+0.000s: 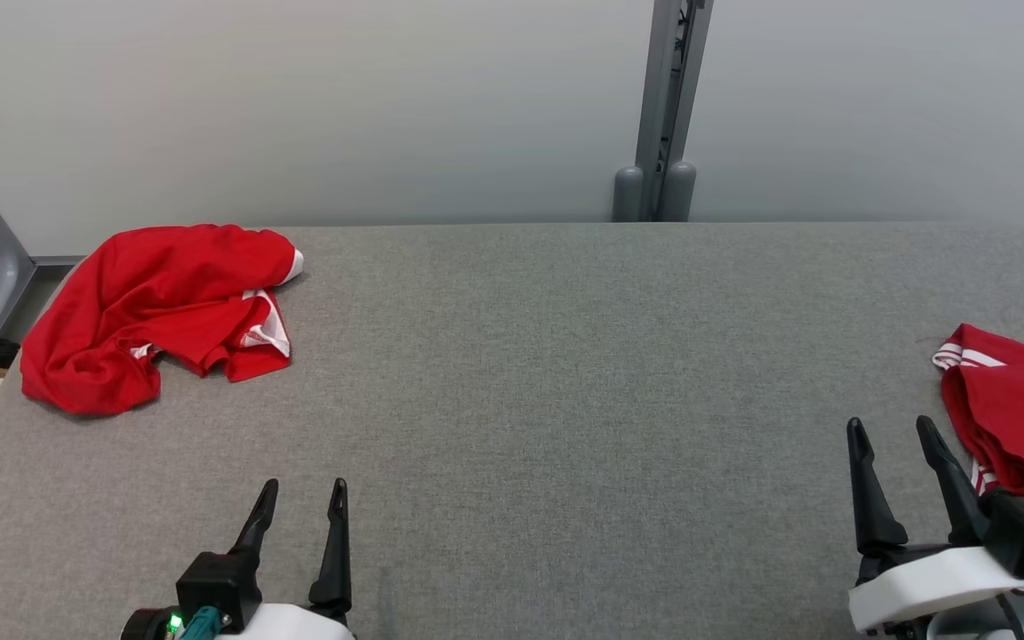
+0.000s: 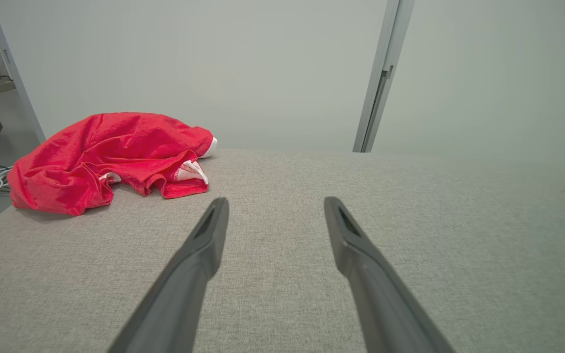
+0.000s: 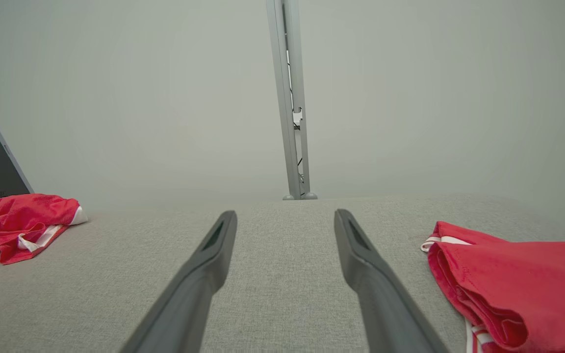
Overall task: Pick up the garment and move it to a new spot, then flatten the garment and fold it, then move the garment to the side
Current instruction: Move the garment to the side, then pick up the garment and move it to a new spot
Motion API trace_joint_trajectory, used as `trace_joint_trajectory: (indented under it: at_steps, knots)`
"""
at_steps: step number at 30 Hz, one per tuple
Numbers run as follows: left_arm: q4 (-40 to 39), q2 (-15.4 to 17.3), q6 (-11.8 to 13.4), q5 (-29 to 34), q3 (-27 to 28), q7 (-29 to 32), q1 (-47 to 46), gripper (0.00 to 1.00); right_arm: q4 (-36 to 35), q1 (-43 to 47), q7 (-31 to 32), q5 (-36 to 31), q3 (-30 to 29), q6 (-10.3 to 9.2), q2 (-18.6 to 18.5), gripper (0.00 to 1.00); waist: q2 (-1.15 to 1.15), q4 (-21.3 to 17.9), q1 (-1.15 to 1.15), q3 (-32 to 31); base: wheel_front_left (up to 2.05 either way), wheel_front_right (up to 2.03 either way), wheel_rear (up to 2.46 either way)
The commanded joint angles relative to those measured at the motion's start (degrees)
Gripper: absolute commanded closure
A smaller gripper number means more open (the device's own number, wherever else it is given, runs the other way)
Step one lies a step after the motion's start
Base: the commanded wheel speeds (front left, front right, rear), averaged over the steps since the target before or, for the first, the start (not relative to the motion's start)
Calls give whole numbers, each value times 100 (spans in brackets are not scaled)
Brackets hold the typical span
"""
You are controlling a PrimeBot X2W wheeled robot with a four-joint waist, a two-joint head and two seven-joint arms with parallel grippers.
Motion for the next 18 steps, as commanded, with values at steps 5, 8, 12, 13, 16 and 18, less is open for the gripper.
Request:
trace_joint_trajectory:
  at_steps: [5,8,12,13,16,18]
  knots:
    - [-6,2,28,22,16,-25,-8,0,-105,90,67,55,58,1,-22,0,0,5,0,4,0,0,0]
    - [2,-6,17,22,27,-25,-31,0,-123,96,84,77,73,1,-22,0,0,9,0,5,0,0,0]
    - [7,-8,16,34,51,-25,-51,0,-134,115,99,97,78,1,-21,0,0,18,0,14,0,0,0]
    - [5,-9,19,39,57,-25,-55,0,-137,117,102,101,78,1,-21,0,0,20,0,18,0,0,0]
    - [-8,-11,17,50,72,-25,-65,0,-145,116,104,115,93,1,-21,0,0,31,0,27,0,0,0]
    - [-13,-15,13,52,81,-25,-68,0,-153,124,96,135,94,1,-21,0,0,41,0,33,0,0,0]
